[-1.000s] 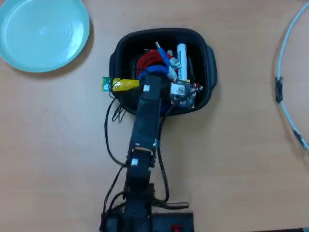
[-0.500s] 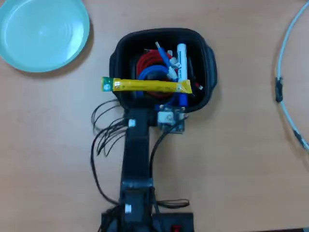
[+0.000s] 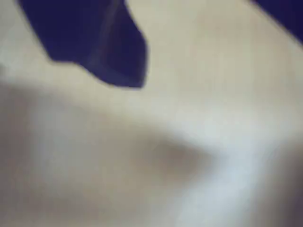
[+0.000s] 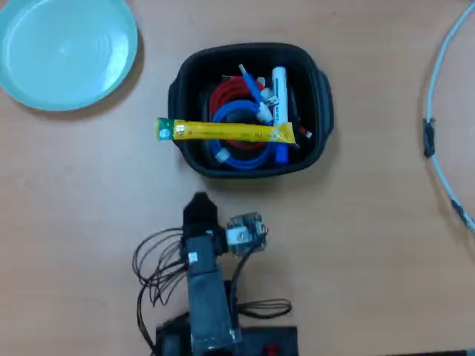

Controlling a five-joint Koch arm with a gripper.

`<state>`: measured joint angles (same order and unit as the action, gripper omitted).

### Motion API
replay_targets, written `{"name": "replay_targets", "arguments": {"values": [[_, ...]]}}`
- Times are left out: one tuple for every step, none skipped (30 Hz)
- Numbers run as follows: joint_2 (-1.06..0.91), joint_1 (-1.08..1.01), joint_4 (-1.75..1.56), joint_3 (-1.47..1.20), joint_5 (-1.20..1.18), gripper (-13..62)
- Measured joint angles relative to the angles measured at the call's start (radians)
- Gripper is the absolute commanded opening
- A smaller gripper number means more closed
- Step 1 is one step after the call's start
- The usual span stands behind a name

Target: Pick up the yellow instant coffee stick, then put it in the black bowl

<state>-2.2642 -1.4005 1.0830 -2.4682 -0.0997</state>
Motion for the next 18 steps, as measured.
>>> {"name": "replay_targets", "arguments": {"values": [[-0.006,-0.003,-0.026,-0.046,0.0,46.1],[-0.008,-0.006,-0.051,-0.086,0.0,46.0],[-0.008,-0.011,-0.074,-0.117,0.0,45.9],[-0.008,-0.012,-0.094,-0.135,0.0,45.9],[-0.008,-0.017,-0.114,-0.147,0.0,46.0],[-0.008,-0.028,-0.137,-0.161,0.0,46.0],[-0.008,-0.044,-0.164,-0.184,0.0,46.0],[-0.008,-0.063,-0.196,-0.225,0.0,46.0],[-0.008,-0.077,-0.235,-0.29,-0.002,46.0],[-0.008,-0.083,-0.296,-0.33,0.0,45.9],[-0.008,-0.084,-0.354,-0.359,-0.005,45.8],[-0.008,-0.087,-0.411,-0.383,-0.009,45.1],[-0.008,-0.089,-0.466,-0.403,-0.011,43.8],[-0.008,-0.092,-0.509,-0.417,-0.014,41.9],[-0.008,-0.094,-0.532,-0.422,-0.014,39.6],[-0.008,-0.094,-0.534,-0.423,-0.014,36.8],[-0.008,-0.092,-0.534,-0.422,-0.017,34.3],[-0.008,-0.091,-0.534,-0.422,-0.02,32.6]]}}
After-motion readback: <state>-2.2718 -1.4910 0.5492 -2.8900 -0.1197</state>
